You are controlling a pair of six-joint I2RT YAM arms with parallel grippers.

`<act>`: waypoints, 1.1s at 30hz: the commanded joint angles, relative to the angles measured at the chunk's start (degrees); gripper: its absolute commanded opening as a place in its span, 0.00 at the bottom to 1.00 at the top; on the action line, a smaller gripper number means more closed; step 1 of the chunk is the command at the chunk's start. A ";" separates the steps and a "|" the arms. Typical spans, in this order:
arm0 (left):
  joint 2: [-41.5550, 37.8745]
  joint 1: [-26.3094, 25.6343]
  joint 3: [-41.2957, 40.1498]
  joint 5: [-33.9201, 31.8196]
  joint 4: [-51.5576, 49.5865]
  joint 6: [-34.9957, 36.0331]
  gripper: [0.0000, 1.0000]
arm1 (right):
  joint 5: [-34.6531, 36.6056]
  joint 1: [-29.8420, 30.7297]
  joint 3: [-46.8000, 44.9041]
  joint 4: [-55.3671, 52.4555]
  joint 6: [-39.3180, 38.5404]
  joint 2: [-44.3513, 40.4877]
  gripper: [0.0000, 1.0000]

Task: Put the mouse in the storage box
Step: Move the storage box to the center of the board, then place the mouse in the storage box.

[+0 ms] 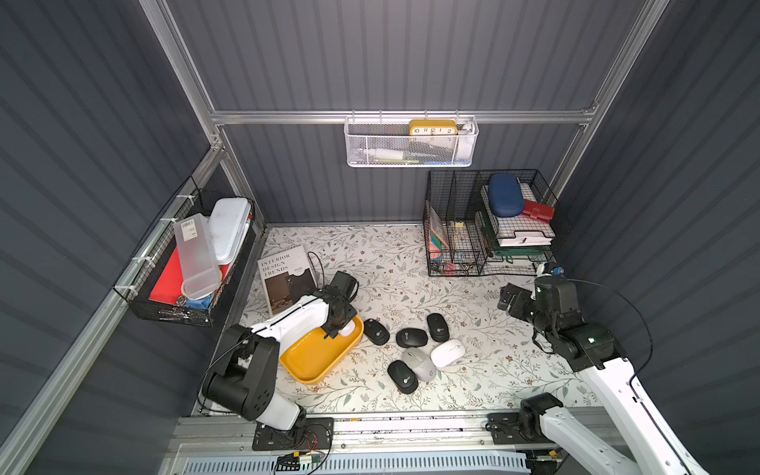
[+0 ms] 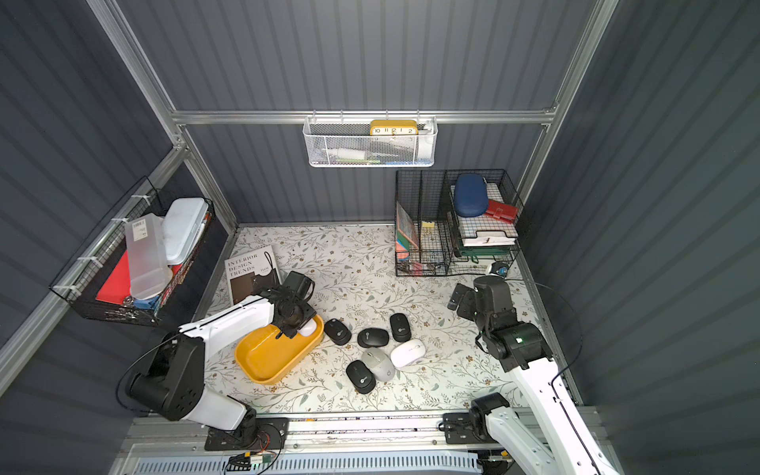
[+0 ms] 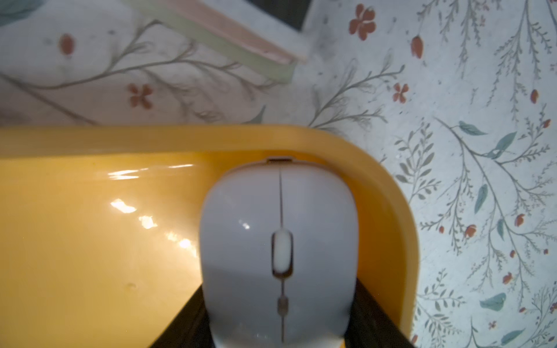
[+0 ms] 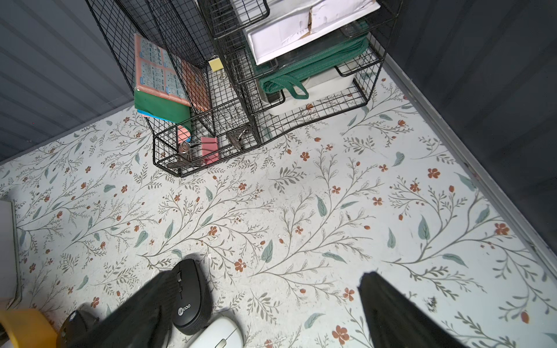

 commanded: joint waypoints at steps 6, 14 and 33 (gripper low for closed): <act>13.89 -0.25 15.24 -1.78 9.77 7.61 0.37 | -1.37 0.04 -0.44 -0.39 -0.68 0.18 0.99; 23.11 -0.43 26.49 -0.11 9.20 11.27 0.41 | -6.40 1.74 0.40 -1.17 -1.08 2.98 0.99; -5.23 -0.17 16.00 -4.14 2.28 11.02 0.99 | 0.56 36.78 13.46 -0.87 5.56 31.62 0.99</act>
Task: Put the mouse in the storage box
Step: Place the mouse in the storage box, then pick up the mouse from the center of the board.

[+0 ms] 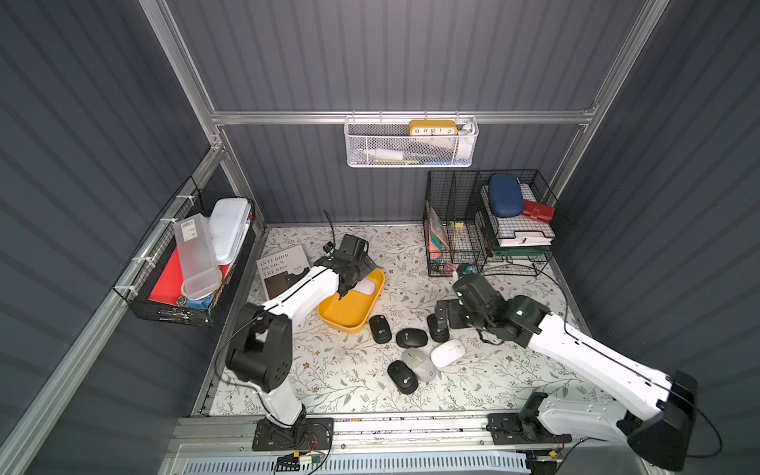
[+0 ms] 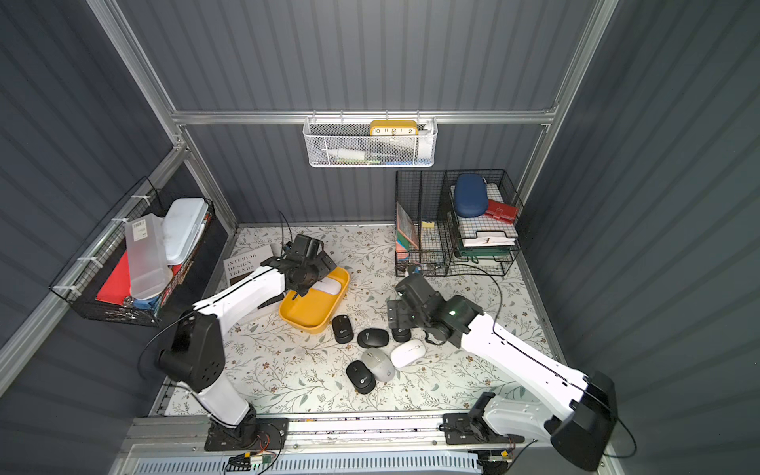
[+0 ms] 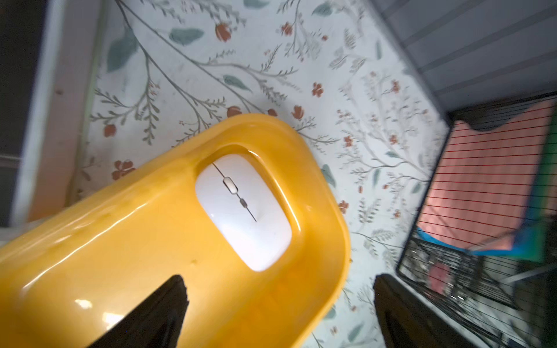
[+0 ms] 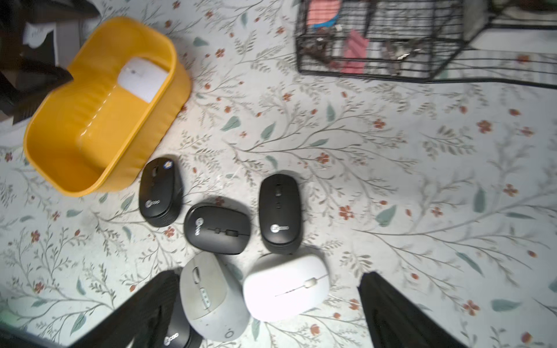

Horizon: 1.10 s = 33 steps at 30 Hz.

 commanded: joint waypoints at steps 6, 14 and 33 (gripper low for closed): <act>-28.99 2.11 -10.39 -16.31 -3.90 -1.54 0.99 | -1.52 9.31 10.92 0.33 0.86 19.17 0.99; -47.38 2.34 -18.65 -20.73 3.13 -1.94 0.99 | -3.48 11.60 17.87 0.38 -0.21 30.92 0.96; -51.93 2.34 -22.61 -21.49 3.39 -2.78 0.99 | -4.79 11.99 28.68 -0.40 -0.62 47.54 0.84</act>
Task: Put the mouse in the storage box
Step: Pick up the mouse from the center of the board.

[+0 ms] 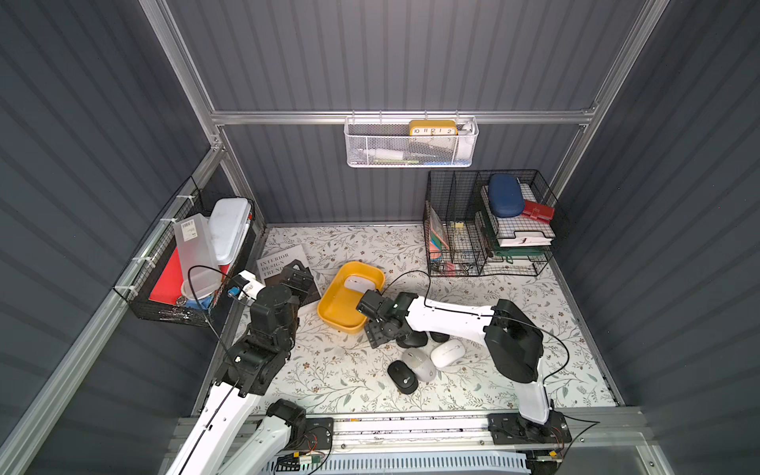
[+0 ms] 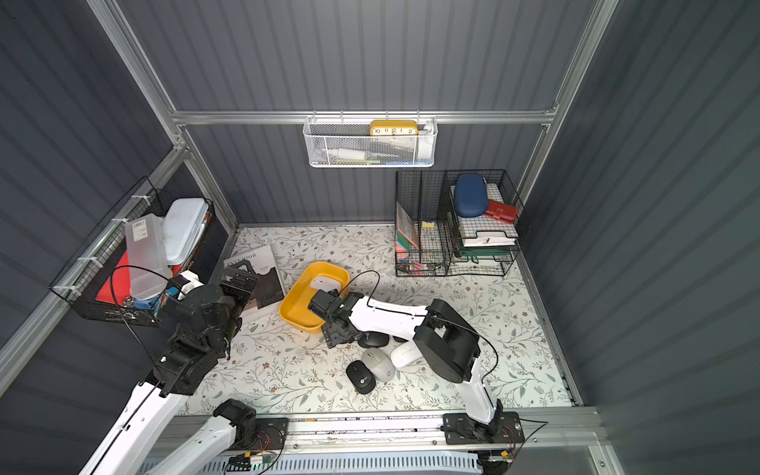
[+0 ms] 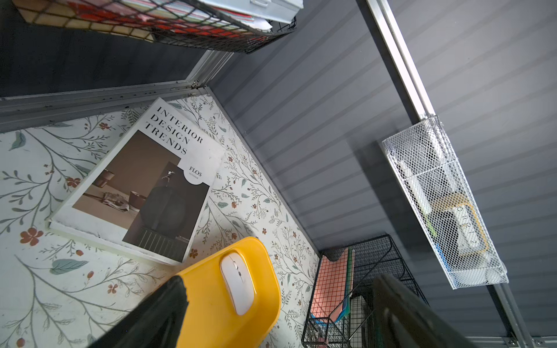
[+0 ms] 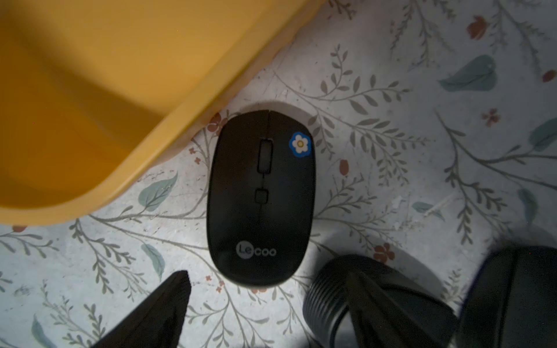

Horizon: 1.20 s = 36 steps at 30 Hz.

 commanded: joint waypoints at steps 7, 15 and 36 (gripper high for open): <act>1.08 0.20 -1.24 0.24 1.85 0.84 0.99 | 0.43 -0.62 5.35 -1.91 -0.22 5.64 0.78; 0.38 0.19 -1.67 0.59 2.58 1.40 0.99 | -2.32 -2.71 4.44 -0.55 0.02 6.71 0.69; 0.11 0.20 -1.67 0.24 1.89 1.37 0.99 | 4.95 -5.42 0.17 -5.18 -4.02 -7.47 0.50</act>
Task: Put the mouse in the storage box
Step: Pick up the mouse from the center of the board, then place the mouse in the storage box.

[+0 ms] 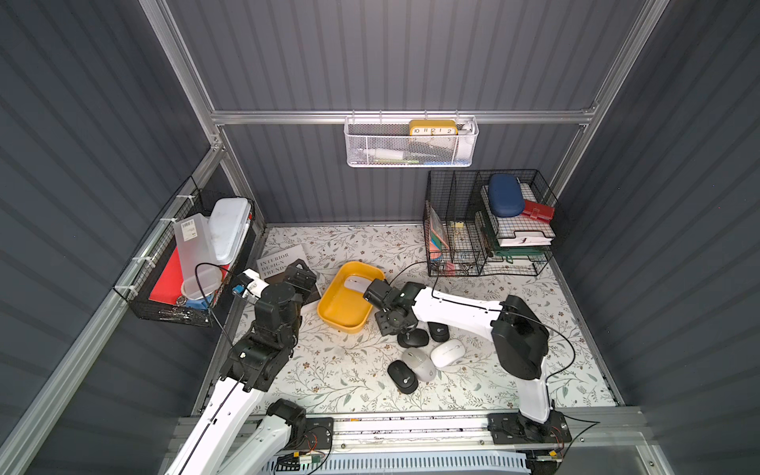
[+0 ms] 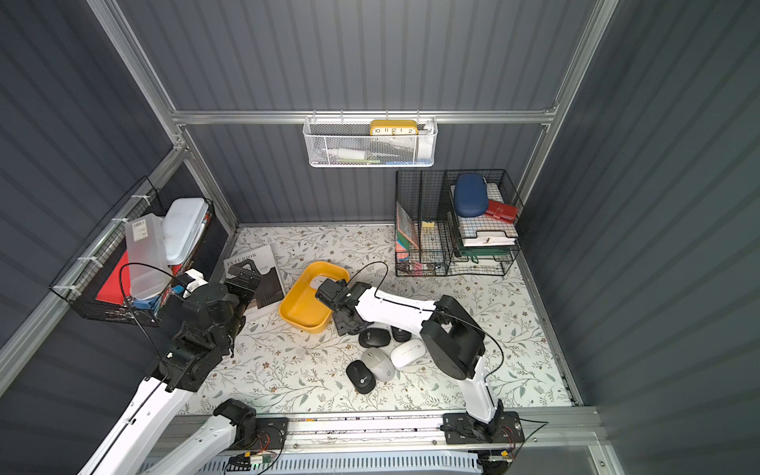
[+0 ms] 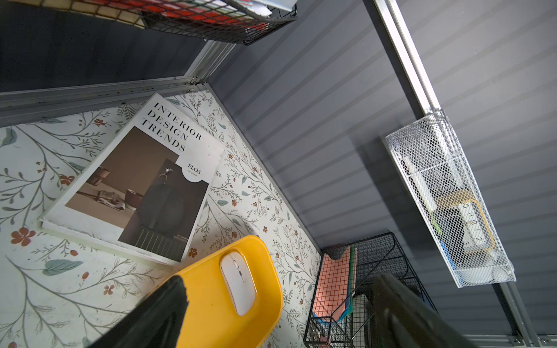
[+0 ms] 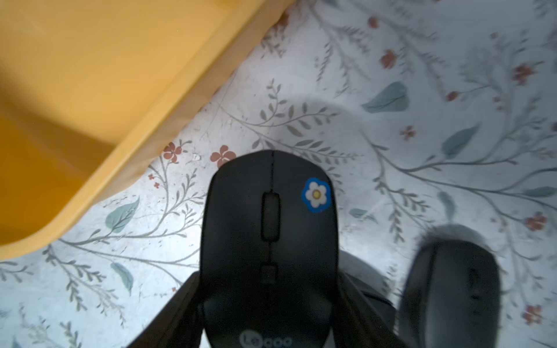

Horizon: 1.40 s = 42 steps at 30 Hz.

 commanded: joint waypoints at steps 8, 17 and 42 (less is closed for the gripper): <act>-1.70 0.19 -0.35 -0.08 0.21 0.89 0.99 | -1.83 -1.27 11.61 -2.54 -13.44 -1.48 0.50; -2.63 0.20 -0.28 0.02 -0.08 1.09 0.99 | -7.47 -0.64 31.10 -7.24 -29.15 12.98 0.49; -3.08 0.15 -0.90 -0.26 -0.23 1.03 0.99 | -5.99 0.98 52.93 -10.71 -40.14 36.27 0.70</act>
